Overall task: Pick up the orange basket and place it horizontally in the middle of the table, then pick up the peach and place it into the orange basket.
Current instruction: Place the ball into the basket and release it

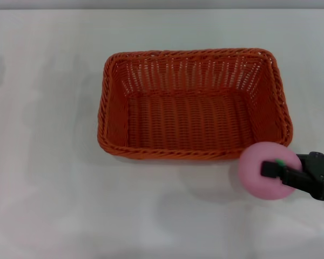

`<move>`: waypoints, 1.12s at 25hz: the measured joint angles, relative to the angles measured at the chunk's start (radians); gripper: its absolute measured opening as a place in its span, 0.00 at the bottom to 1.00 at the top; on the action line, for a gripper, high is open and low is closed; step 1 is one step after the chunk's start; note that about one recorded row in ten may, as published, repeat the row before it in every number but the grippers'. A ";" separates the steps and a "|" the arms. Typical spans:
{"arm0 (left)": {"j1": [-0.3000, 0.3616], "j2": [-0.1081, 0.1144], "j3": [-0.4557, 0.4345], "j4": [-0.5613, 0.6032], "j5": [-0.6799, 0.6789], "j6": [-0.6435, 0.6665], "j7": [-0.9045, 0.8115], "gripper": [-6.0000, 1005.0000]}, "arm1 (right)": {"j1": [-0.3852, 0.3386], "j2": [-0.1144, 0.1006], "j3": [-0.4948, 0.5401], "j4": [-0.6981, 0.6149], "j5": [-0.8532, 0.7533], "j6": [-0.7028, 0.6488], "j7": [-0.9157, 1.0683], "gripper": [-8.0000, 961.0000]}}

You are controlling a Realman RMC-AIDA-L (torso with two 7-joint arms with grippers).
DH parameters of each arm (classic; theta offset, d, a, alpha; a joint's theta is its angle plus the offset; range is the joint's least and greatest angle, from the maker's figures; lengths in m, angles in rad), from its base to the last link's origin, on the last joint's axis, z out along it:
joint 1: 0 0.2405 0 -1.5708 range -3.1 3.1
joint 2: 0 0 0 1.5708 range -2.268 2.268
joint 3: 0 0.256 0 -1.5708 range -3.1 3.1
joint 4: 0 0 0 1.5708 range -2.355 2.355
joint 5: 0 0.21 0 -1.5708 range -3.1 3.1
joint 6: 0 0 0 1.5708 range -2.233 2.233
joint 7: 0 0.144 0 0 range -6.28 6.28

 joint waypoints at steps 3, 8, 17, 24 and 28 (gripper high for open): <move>0.000 0.000 0.000 0.001 0.000 0.000 0.000 0.43 | -0.020 0.000 -0.061 -0.048 0.066 -0.001 0.015 0.23; 0.000 0.000 -0.002 0.004 0.000 0.001 0.000 0.43 | -0.046 0.004 -0.129 -0.137 0.144 -0.012 0.045 0.24; 0.000 0.000 -0.002 0.002 -0.004 -0.001 0.000 0.43 | -0.025 0.006 -0.165 -0.185 0.207 -0.042 0.051 0.25; 0.003 0.000 -0.018 0.007 -0.014 -0.020 0.004 0.43 | 0.000 0.005 -0.225 -0.227 0.266 -0.089 0.062 0.26; 0.003 0.000 -0.019 0.014 -0.020 -0.022 0.012 0.43 | 0.022 0.003 -0.278 -0.238 0.307 -0.128 0.063 0.27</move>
